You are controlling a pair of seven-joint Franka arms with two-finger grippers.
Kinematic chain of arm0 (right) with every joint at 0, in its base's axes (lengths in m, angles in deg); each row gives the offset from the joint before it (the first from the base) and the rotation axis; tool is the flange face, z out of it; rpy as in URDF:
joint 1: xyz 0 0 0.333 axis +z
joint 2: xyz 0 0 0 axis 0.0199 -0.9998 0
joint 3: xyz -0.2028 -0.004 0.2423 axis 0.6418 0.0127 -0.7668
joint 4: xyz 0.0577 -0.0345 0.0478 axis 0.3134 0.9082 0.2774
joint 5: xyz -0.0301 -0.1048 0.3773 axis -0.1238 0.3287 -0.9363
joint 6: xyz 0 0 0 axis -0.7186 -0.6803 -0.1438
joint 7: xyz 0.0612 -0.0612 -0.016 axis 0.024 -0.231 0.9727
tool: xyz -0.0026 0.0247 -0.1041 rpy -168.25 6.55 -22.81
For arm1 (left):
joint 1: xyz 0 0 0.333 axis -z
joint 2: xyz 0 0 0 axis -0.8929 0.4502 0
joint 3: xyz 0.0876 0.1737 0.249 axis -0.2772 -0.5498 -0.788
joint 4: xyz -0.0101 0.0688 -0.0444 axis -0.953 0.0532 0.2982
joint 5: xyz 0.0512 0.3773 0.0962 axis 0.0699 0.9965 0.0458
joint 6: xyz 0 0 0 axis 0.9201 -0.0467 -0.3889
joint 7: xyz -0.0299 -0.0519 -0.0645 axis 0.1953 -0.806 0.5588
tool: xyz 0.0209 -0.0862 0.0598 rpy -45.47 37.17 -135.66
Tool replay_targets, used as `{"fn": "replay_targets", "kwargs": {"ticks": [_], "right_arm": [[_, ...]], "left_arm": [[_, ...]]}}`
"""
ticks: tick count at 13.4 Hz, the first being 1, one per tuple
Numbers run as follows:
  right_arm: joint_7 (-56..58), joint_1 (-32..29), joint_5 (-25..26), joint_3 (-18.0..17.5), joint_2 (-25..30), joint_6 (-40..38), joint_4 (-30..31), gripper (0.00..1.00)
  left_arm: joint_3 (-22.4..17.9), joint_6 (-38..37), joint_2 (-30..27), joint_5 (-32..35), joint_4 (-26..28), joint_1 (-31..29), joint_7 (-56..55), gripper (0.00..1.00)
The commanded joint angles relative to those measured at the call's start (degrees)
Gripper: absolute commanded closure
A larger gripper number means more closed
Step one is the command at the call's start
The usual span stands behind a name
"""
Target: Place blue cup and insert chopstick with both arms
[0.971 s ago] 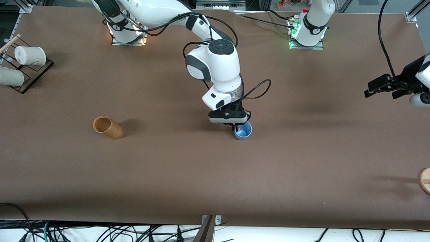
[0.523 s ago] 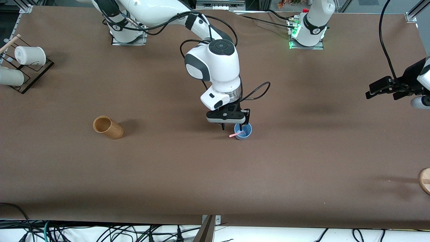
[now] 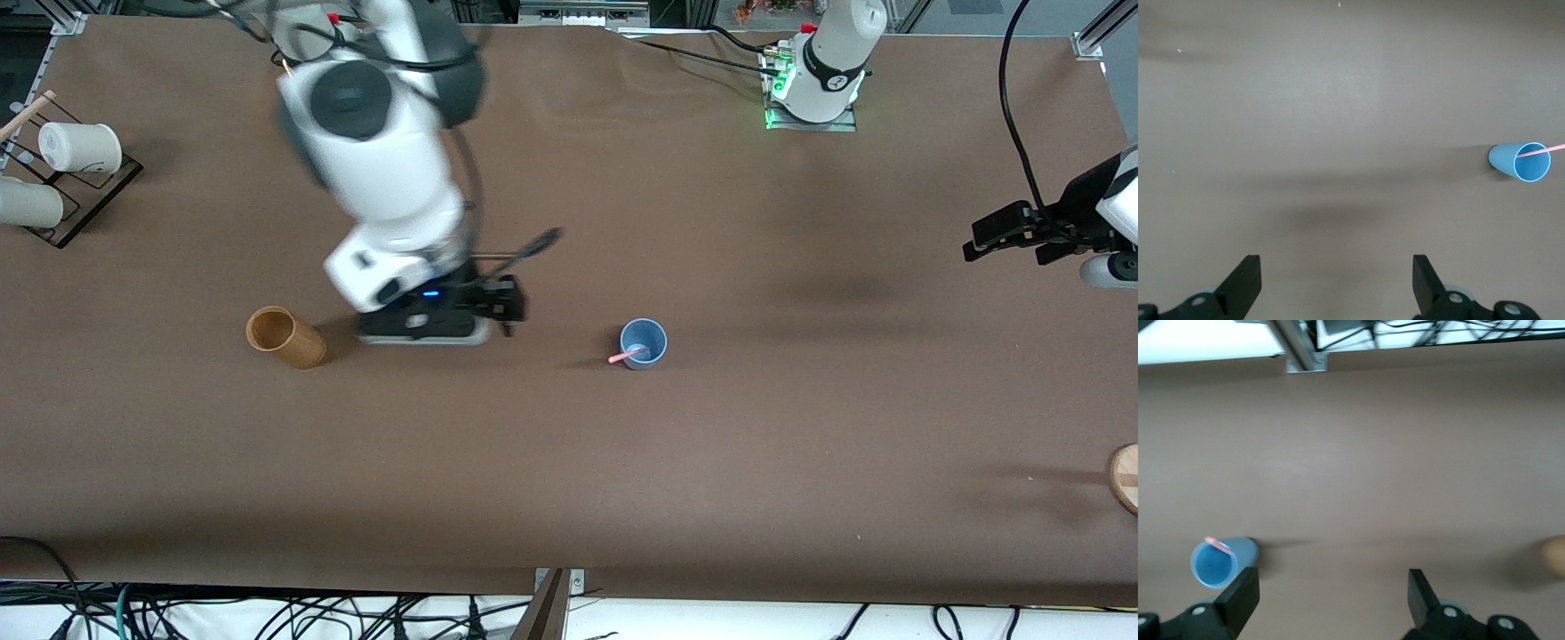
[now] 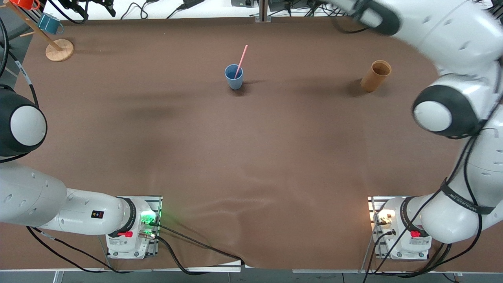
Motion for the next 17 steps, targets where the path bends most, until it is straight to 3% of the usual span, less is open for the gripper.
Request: {"fn": "replay_targets", "kwargs": {"ticks": [1, 4, 8, 17], "right_arm": [[11.4, -8.0, -3.8, -1.3, 11.7, -1.6, 15.4, 0.01], [20.1, -14.2, -5.8, -1.2, 19.9, -7.4, 22.9, 0.01], [25.5, -15.9, -5.7, 0.9, 28.3, -11.0, 30.8, 0.0], [25.6, -16.0, -5.7, 2.9, 30.1, -11.2, 31.4, 0.0]], "left_arm": [[-0.1, 0.1, -0.2, 1.5, 0.1, 0.2, 1.0, 0.0], [-0.1, 0.1, -0.2, 1.4, 0.1, 0.3, 1.0, 0.0], [-0.1, 0.1, -0.1, 1.4, 0.1, 0.3, 1.0, 0.0], [-0.1, 0.1, -0.1, 1.4, 0.0, 0.4, 1.0, 0.0]]}}
